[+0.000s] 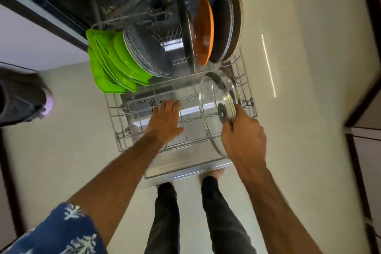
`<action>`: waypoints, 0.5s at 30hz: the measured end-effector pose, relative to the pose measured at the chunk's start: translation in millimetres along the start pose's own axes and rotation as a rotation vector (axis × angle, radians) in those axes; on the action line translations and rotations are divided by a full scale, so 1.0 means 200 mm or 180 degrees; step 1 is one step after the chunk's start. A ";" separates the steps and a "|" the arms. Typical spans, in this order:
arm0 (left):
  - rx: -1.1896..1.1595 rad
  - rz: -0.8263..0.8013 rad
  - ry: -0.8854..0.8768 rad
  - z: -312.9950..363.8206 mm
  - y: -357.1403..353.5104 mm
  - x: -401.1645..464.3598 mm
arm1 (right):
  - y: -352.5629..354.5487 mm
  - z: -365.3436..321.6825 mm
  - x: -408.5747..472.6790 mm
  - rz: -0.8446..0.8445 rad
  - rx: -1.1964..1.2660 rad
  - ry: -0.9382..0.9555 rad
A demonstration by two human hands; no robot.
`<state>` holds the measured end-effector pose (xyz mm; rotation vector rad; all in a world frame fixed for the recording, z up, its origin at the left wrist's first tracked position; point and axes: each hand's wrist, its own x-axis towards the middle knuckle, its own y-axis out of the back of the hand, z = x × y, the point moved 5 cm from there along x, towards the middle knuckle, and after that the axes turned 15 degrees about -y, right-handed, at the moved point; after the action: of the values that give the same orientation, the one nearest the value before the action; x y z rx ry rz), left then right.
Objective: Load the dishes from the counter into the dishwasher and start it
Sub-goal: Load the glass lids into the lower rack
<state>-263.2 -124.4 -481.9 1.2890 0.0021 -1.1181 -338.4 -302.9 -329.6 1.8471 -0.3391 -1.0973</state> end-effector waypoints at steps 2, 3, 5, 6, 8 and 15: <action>0.0031 -0.0072 0.0030 -0.02 -0.06 0.05 | -0.02 0.01 0.06 0.0044 -0.0060 -0.0029; 0.0035 -0.0083 0.0062 -0.04 -0.08 0.07 | -0.02 0.01 0.08 0.0069 -0.0067 -0.0028; 0.0102 -0.0068 0.0093 -0.06 -0.10 0.11 | -0.03 -0.01 0.13 0.0115 -0.0029 -0.0002; 0.0139 -0.0048 0.0094 -0.07 -0.10 0.13 | -0.04 -0.02 0.16 0.0154 -0.0015 0.0031; 0.0139 -0.0038 0.0098 -0.09 -0.12 0.17 | -0.07 -0.05 0.21 0.0221 0.0021 0.0072; 0.0114 0.0117 0.0090 -0.11 -0.20 0.22 | -0.18 -0.13 0.34 0.0185 0.0041 0.0160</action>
<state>-254.2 -130.8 -543.6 1.3317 -0.0207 -1.0726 -287.6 -311.1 -392.0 1.8616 -0.3690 -1.0097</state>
